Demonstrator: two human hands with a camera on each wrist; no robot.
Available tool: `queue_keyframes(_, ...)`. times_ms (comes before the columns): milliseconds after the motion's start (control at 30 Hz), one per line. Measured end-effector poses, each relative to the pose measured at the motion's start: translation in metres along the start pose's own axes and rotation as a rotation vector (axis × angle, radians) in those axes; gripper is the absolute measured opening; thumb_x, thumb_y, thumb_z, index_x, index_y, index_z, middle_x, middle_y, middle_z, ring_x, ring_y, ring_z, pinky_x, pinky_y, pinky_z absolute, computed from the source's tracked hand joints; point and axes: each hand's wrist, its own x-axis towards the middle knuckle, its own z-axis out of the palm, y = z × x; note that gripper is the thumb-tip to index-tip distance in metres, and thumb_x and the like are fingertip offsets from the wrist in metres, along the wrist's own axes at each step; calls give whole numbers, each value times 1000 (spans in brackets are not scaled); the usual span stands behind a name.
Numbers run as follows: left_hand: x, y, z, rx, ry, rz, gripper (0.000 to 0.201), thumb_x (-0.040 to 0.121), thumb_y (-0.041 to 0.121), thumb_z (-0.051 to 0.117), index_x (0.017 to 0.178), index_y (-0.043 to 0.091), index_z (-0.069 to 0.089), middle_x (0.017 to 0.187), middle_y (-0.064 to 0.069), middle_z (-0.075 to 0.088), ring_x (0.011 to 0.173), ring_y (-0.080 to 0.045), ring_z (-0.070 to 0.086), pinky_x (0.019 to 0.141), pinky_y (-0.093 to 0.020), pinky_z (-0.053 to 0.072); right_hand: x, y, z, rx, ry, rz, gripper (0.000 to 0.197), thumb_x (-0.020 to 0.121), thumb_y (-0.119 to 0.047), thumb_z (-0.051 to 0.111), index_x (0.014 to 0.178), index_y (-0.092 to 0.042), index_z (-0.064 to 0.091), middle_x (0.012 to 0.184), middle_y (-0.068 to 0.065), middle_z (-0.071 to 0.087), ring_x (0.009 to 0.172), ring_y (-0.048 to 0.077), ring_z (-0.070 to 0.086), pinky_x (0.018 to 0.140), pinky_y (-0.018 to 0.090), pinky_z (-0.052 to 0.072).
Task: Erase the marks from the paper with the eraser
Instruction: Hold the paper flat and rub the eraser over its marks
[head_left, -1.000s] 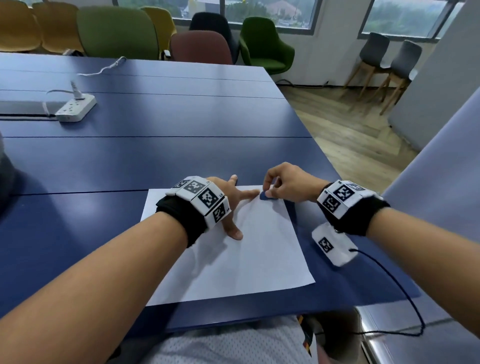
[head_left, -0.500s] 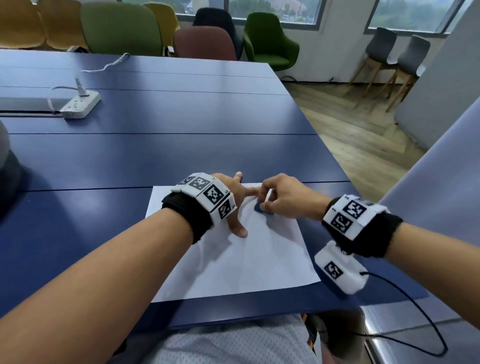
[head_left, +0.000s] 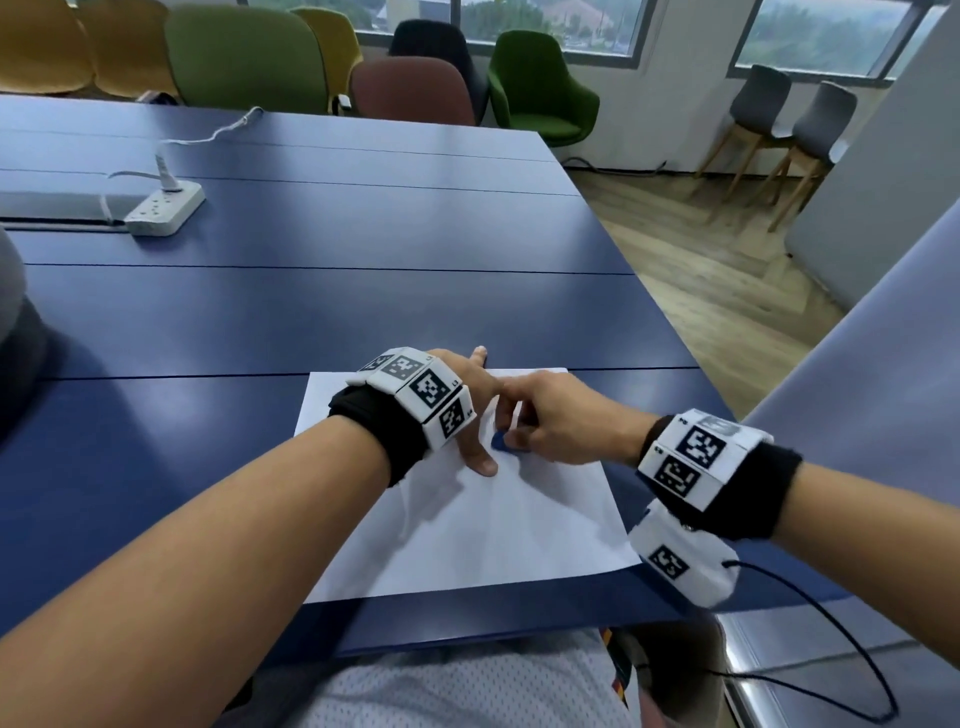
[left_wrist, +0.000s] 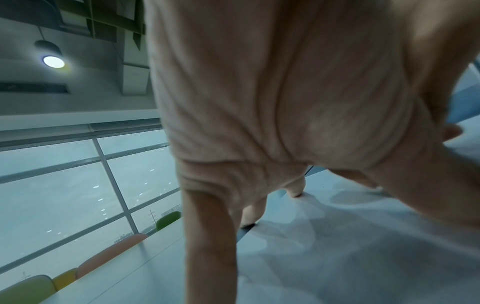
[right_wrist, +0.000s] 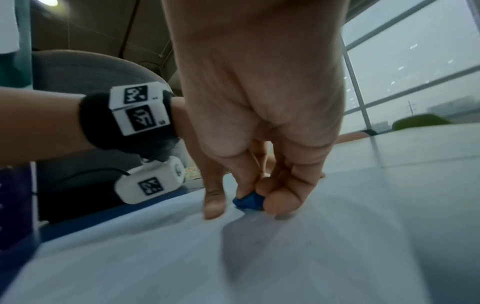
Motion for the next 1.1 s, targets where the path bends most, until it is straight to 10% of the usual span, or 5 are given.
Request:
queue_keyframes(333, -4, -13, -1, 120, -71, -7, 130, 59, 61, 83, 147, 54, -12, 162, 3, -16, 147, -33, 19, 110, -52, 32, 2, 17, -17, 65, 26, 218, 4, 87, -17, 63, 88, -16, 60, 71, 2, 59, 46, 15, 55, 52, 24, 48)
queue_keyframes(533, -1, -14, 2, 127, -54, 5, 130, 55, 62, 84, 145, 57, -10, 162, 3, -14, 145, -36, 23, 109, -52, 34, -10, -3, 6, -8, -35, 29, 8, 85, -14, 65, 91, -11, 60, 72, -14, 47, 61, 8, 51, 63, 28, 48)
queue_keyframes(700, -2, -12, 2, 127, -51, 4, 127, 59, 60, 83, 144, 57, -12, 162, 1, -14, 146, -33, 23, 108, -49, 33, 8, 6, -15, -46, 35, 139, 6, 84, -16, 66, 86, -17, 61, 80, -3, 54, 73, 16, 55, 65, 23, 43)
queue_keyframes(1000, -1, -13, 2, 155, -71, 9, 130, 58, 63, 83, 148, 51, -11, 162, 0, -17, 145, -38, 23, 110, -52, 33, -9, -14, 5, -55, -93, -47, 11, 83, -12, 66, 91, -19, 65, 67, -16, 51, 54, -2, 52, 54, 8, 37)
queue_keyframes(1100, -1, -11, 2, 169, -59, 9, 125, 57, 64, 83, 147, 55, -4, 162, 2, -14, 142, -38, 30, 107, -52, 38, -3, -5, -3, 18, 7, -17, 20, 80, -7, 64, 82, -27, 64, 64, -11, 56, 55, 3, 53, 62, 21, 42)
